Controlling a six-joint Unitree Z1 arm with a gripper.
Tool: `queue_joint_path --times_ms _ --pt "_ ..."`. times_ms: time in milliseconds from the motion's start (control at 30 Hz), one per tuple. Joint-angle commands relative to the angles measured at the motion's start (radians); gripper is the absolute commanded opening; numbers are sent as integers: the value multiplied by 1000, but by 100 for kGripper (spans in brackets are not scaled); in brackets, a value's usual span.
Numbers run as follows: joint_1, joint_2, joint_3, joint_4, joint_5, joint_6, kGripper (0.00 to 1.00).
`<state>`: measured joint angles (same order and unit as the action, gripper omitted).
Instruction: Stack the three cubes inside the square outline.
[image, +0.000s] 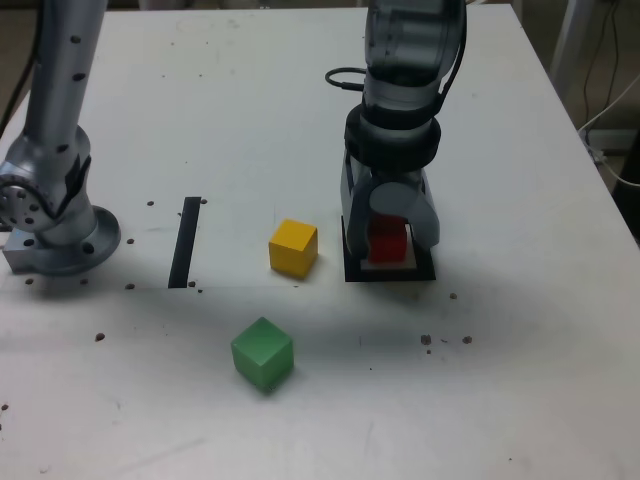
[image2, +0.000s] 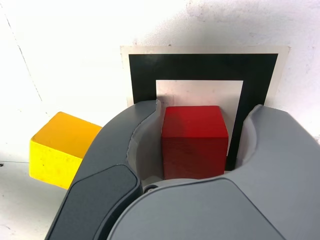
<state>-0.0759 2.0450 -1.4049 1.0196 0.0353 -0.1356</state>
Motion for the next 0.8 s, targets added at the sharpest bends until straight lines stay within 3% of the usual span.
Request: queue_joint_path --times_ms 0,267,433,767 --pt "3 -2 3 0 2 4 97" --pt "3 -88 14 27 24 6 99" --pt "-10 -200 15 116 50 30 100" --pt "-18 -359 110 159 25 300 100"
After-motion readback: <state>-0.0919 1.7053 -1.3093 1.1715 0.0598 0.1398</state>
